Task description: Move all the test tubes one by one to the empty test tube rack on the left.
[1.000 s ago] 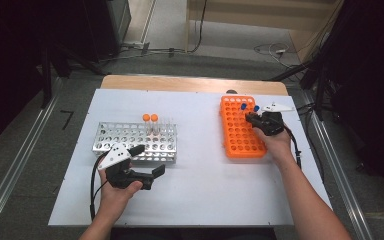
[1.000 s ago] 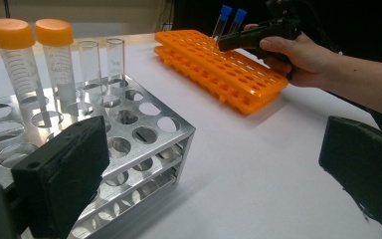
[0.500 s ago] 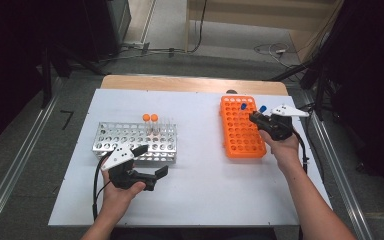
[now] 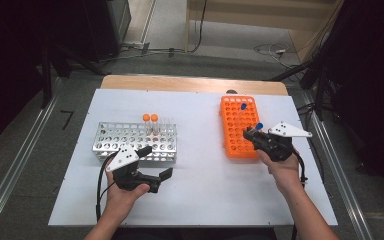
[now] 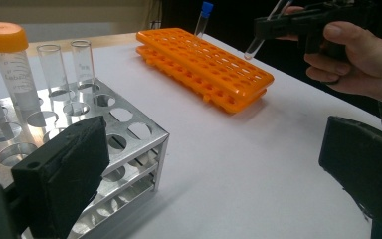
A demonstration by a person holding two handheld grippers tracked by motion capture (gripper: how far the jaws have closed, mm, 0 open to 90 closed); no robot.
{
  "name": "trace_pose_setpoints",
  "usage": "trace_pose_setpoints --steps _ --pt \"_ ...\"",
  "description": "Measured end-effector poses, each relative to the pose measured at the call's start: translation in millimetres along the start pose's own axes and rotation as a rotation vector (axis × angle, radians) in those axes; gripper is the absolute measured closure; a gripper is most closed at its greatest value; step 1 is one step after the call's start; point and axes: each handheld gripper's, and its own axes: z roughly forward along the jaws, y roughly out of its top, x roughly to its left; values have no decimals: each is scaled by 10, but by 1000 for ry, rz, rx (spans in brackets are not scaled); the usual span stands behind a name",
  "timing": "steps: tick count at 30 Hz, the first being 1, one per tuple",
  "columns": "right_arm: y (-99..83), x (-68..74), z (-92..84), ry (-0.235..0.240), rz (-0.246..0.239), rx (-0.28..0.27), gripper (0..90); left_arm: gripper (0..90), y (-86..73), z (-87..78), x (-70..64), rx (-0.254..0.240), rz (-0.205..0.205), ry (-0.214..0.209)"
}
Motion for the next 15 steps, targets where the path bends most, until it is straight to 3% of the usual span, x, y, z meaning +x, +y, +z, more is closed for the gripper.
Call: trace_pose_setpoints --steps 7,15 --pt "-104 271 -87 66 -19 5 742 0 9 12 -38 3 9 -11" --pt "-174 593 -36 154 -54 29 741 0 23 61 -138 6 23 -35"
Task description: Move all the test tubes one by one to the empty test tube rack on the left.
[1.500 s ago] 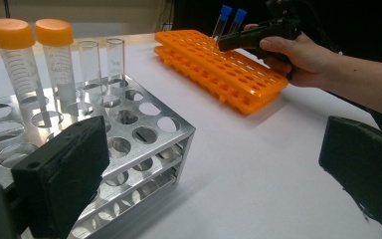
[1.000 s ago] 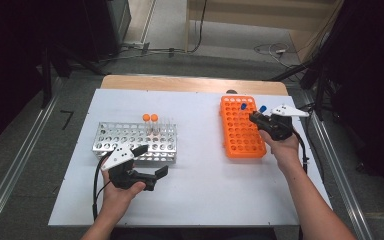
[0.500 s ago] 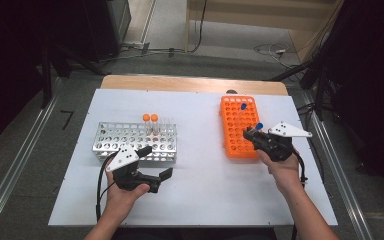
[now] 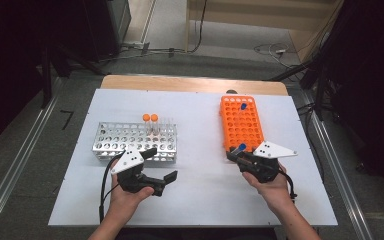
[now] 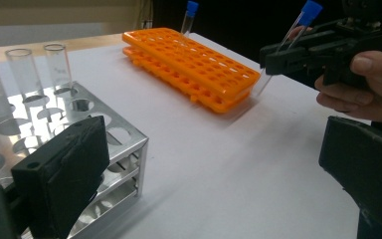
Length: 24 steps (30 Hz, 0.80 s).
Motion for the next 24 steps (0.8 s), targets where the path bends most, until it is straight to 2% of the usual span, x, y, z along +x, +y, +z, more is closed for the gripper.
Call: trace_pose_setpoints --steps 7,12,24 --pt "9 283 153 86 -53 26 742 5 33 78 -122 2 23 -32" --pt "2 461 260 139 -84 54 741 55 52 141 -179 0 29 -70" --pt "-2 751 448 215 -120 118 741 432 71 309 -323 32 88 -176"
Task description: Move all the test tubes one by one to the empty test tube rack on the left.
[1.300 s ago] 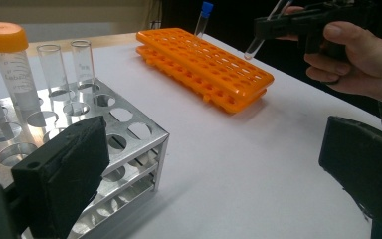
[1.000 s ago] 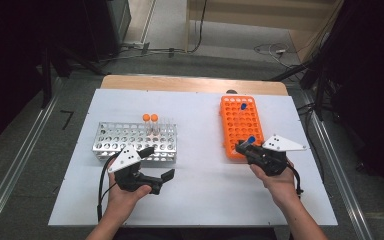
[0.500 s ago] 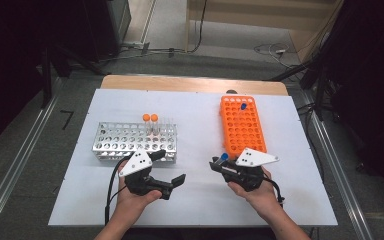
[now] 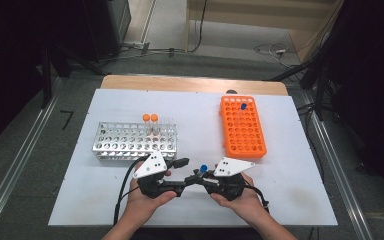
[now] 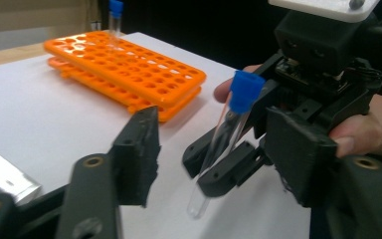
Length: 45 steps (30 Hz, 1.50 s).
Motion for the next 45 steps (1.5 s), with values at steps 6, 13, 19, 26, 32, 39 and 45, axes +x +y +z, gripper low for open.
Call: trace_pose_setpoints --steps 6,13,19,26,32,39,45 --pt "36 94 68 36 -10 24 741 576 16 52 -29 18 22 -46" --pt "54 114 82 57 -8 26 741 731 19 60 -51 24 51 -52" --pt "50 96 82 62 -2 17 737 761 29 49 -43 15 66 -28" --pt "48 76 54 78 -15 -4 684 763 50 9 -9 -5 45 -16" --pt "1 -30 -56 90 8 -50 473 764 62 -70 63 -21 27 21" --pt "-67 -219 -241 40 31 -73 183 764 70 -189 156 -40 8 60" --pt "-131 -414 -434 -14 72 -111 73 764 70 -307 281 -53 -12 102"
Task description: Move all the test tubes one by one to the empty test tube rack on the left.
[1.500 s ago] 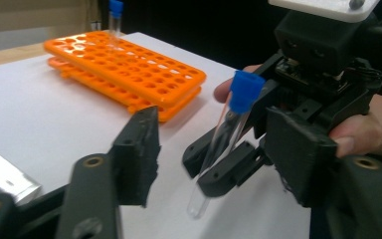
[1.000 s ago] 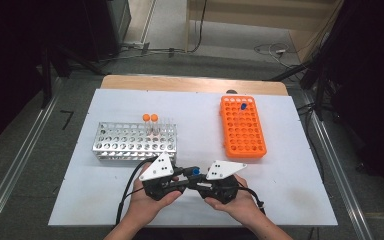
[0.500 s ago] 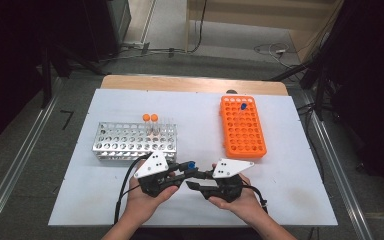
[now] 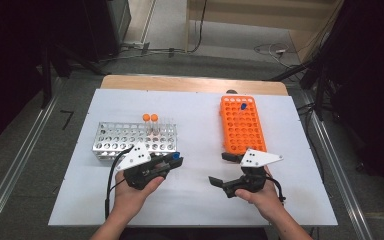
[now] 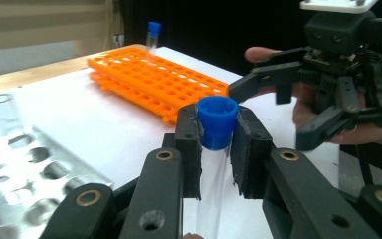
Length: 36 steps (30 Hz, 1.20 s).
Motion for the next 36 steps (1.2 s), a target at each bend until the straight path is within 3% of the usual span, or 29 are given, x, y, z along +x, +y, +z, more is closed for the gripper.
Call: trace_pose_setpoints --steps 7,21,28,36 --pt "-97 -195 -159 -89 45 -3 42 764 34 -114 167 -11 -17 48" --pt "-382 -420 -500 -160 72 -1 42 764 272 -418 553 -47 -33 192" --pt "-527 -492 -678 -183 96 -3 42 764 393 -458 788 -61 -36 260" --pt "-614 -576 -764 -208 111 0 42 764 415 -407 1079 -49 -61 341"
